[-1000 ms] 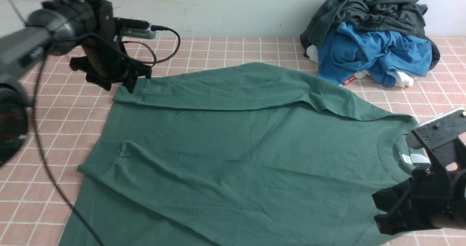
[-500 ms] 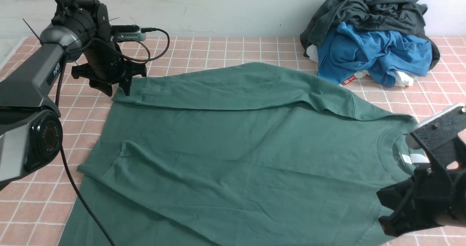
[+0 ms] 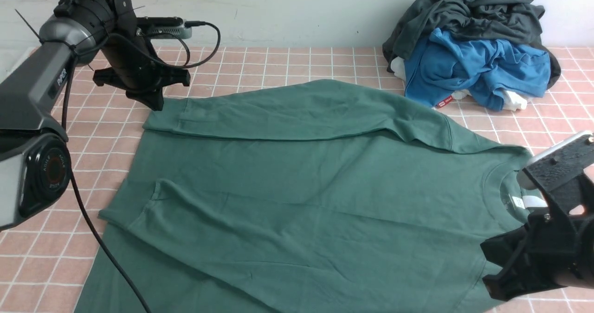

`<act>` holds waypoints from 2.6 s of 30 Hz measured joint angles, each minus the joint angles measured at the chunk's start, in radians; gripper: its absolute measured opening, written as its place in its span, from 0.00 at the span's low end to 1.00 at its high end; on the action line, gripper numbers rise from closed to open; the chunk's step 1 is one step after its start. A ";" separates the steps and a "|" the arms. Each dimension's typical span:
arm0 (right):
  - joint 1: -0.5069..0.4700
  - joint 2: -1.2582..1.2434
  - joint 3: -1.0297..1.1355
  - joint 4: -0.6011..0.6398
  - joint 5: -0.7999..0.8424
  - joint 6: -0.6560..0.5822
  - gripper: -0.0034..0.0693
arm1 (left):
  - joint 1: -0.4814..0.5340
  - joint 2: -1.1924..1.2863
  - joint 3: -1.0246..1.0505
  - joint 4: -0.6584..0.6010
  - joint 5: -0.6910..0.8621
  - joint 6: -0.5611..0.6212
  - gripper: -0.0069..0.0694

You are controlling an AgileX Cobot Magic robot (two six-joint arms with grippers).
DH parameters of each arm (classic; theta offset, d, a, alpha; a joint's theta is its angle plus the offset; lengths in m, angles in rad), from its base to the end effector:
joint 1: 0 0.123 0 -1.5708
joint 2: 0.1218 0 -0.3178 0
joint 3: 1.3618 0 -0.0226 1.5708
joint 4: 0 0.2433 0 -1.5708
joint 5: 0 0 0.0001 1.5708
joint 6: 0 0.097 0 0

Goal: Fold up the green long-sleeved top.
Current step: Use the left arm to clamp the cuff farthest from it, then use the left arm to drag and drop the cuff onto the cuff closest to the left arm, then use both arms simultaneously to clamp the lower edge of the clothing fabric

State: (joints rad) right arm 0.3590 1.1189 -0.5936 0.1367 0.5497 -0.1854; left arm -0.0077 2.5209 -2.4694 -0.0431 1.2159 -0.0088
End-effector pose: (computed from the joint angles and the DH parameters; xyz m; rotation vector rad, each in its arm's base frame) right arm 0.1665 0.0699 0.2603 -0.5709 2.4991 0.2025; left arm 0.5582 -0.0082 0.2167 -0.0111 2.7507 -0.0642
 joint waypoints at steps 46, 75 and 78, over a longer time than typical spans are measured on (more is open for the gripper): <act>0.000 0.004 0.000 -0.004 -0.004 -0.007 0.03 | -0.029 -0.671 1.053 0.043 -0.087 0.090 0.10; 0.000 -0.159 0.000 0.167 0.119 -0.226 0.03 | -0.262 -1.091 1.816 0.063 -0.335 1.056 0.80; 0.000 -0.159 0.000 0.171 0.121 -0.226 0.03 | -0.262 -1.085 1.853 0.094 -0.363 1.074 0.76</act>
State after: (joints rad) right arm 0.3590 0.9597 -0.5936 0.3074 0.6703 -0.4114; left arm -0.2701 1.4360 -0.6162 0.0506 0.8525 1.0654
